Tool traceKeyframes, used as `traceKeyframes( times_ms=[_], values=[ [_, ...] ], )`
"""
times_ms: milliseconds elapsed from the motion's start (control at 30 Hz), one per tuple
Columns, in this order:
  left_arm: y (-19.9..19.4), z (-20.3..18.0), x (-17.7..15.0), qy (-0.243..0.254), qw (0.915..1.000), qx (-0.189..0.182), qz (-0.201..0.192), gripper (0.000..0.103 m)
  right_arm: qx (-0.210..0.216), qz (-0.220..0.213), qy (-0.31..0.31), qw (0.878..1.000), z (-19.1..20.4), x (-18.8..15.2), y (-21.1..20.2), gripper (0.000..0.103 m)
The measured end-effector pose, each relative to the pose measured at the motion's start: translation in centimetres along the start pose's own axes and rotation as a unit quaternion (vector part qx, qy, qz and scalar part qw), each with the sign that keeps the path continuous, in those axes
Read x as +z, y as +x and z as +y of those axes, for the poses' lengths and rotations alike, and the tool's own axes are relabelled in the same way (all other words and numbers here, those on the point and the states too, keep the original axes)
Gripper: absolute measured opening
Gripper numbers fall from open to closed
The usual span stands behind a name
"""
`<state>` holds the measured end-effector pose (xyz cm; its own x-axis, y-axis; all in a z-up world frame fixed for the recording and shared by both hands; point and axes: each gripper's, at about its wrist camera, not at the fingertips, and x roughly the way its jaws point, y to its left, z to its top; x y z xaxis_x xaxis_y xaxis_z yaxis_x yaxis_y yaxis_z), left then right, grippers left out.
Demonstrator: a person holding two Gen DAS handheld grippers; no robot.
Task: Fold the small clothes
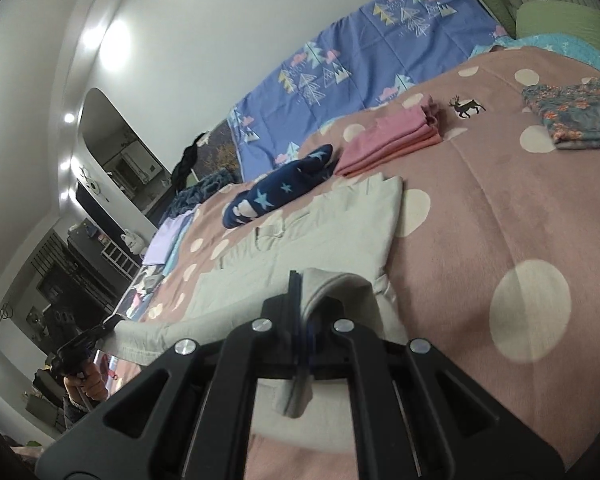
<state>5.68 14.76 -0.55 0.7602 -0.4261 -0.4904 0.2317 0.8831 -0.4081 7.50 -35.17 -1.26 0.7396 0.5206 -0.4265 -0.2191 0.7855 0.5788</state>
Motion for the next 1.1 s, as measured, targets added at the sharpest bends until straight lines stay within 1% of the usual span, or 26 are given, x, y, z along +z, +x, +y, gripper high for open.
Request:
traceKeyframes(
  times_ms=[100,233,433,533,600,667,700,733,800,967,1100],
  values=[
    [2.7,1.5,1.3,-0.01,0.9999,0.003,0.008,0.002,-0.007,0.012,0.005,1.0,-0.9,1.3,2.7,0.003],
    [5.7,3.0,2.1,-0.017,0.9996,0.01,0.022,0.002,-0.023,0.031,0.004,0.999,-2.3,2.6,6.5,0.003],
    [11.0,5.8,0.9,-0.033,0.9962,0.037,0.071,0.002,-0.054,0.071,0.013,0.996,-4.7,2.6,11.5,0.003],
    [12.4,6.9,0.2,-0.046,0.9938,0.042,0.093,0.002,-0.055,0.081,0.022,0.995,-5.7,1.9,12.2,0.003],
    [12.6,7.0,-0.1,-0.047,0.9933,0.041,0.098,0.002,-0.051,0.082,0.022,0.995,-6.0,1.7,12.1,0.004],
    [12.1,6.7,0.0,-0.041,0.9937,0.04,0.097,0.003,-0.048,0.082,0.022,0.995,-5.9,1.6,11.7,0.007],
    [11.9,6.5,0.0,-0.038,0.9938,0.041,0.097,0.007,-0.05,0.082,0.02,0.995,-5.8,1.6,11.3,0.008],
    [11.4,6.2,0.1,-0.033,0.9938,0.043,0.097,0.014,-0.052,0.08,0.015,0.995,-5.5,1.6,10.8,0.008],
    [10.6,5.7,0.0,-0.028,0.9939,0.045,0.096,0.023,-0.052,0.08,0.01,0.995,-5.2,1.4,10.1,0.008],
    [8.2,3.9,-1.6,0.002,0.9937,0.036,0.106,0.023,-0.043,0.079,0.007,0.996,-4.6,0.2,8.0,0.009],
    [8.1,3.5,-2.5,0.008,0.9923,0.04,0.117,0.023,-0.044,0.087,-0.003,0.995,-4.1,-0.7,7.4,0.009]
  ],
)
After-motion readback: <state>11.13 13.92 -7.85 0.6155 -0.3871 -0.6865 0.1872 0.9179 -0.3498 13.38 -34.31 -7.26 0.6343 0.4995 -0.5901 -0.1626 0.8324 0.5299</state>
